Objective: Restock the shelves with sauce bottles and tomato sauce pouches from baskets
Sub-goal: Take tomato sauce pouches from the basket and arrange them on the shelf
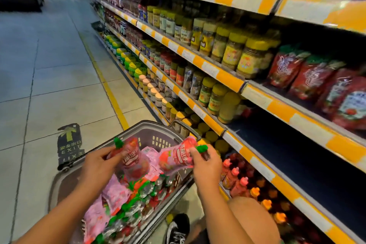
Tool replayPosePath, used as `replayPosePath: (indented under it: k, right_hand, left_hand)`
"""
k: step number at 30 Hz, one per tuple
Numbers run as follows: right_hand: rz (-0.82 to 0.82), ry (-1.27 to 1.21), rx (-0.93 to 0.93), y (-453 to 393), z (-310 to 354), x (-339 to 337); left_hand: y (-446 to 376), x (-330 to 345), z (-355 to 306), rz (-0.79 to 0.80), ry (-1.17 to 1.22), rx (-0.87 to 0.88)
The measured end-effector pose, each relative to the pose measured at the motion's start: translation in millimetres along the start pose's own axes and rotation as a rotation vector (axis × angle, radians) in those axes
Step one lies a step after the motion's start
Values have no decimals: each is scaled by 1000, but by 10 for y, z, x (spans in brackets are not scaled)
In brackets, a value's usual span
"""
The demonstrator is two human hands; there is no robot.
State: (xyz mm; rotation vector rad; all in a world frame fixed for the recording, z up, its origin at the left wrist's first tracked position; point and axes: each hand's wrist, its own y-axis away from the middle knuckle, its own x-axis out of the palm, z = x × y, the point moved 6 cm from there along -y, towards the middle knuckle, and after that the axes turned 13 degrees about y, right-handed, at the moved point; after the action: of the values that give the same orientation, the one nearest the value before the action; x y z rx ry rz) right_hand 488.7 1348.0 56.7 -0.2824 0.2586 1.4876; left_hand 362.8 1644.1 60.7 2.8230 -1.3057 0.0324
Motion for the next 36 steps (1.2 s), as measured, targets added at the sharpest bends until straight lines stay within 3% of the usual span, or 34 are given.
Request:
replayPosePath:
  k: [9, 19, 29, 36]
  right_hand:
    - [-243, -308, 103, 124, 27, -1282]
    - [-537, -485, -15, 299, 95, -3136]
    - [-822, -526, 190, 1002, -824, -4142]
    - [-935, -506, 323, 1284, -1155, -4701]
  left_hand:
    - [315, 913, -715, 81, 308, 20]
    - [723, 2269, -1044, 313, 514, -40]
    - [1514, 3423, -545, 494, 511, -279]
    - [2073, 3995, -210, 564, 482, -453]
